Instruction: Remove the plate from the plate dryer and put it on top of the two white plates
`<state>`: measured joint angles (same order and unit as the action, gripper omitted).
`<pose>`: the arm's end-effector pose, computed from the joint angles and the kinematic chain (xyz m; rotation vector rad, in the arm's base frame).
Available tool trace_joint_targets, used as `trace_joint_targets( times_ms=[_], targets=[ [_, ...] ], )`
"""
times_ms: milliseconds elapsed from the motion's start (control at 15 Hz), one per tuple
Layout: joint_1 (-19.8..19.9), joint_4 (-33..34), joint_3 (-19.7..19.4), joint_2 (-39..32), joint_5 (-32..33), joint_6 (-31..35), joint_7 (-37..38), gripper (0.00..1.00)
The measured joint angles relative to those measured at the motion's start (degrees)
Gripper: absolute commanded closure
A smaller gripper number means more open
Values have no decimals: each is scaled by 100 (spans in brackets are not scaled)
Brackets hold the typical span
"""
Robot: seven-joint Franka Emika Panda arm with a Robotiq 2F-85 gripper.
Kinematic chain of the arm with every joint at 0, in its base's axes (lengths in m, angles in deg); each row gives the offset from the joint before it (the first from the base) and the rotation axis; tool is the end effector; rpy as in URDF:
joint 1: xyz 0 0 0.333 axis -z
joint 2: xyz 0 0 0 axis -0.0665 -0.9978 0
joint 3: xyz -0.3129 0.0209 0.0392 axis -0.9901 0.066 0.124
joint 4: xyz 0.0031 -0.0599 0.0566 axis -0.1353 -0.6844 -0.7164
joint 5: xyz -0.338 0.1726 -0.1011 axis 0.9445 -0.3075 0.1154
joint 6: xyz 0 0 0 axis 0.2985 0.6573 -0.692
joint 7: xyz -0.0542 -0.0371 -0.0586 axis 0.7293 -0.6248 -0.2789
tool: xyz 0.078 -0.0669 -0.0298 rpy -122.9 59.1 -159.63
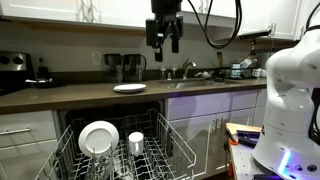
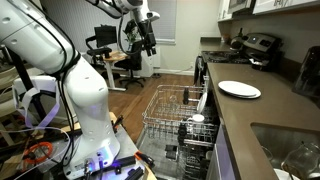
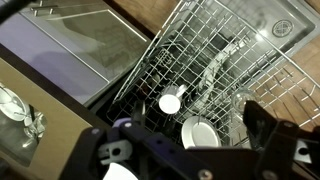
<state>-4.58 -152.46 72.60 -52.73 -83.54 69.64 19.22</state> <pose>0.3530 0.1924 0.5157 2.8013 -0.3351 0.1631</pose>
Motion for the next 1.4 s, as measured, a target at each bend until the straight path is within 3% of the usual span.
trace_joint_targets(
  times_ms=[400, 667, 1000, 1400],
  targets=[
    [0, 0, 0, 0, 0, 0, 0, 0],
    [-196, -37, -238, -57, 192, 180, -88, 0],
    [-254, -294, -800, -490, 723, 1626, -1174, 0],
    [-276, -262, -1545, -1744, 706, 3664, -2998, 0]
  ],
)
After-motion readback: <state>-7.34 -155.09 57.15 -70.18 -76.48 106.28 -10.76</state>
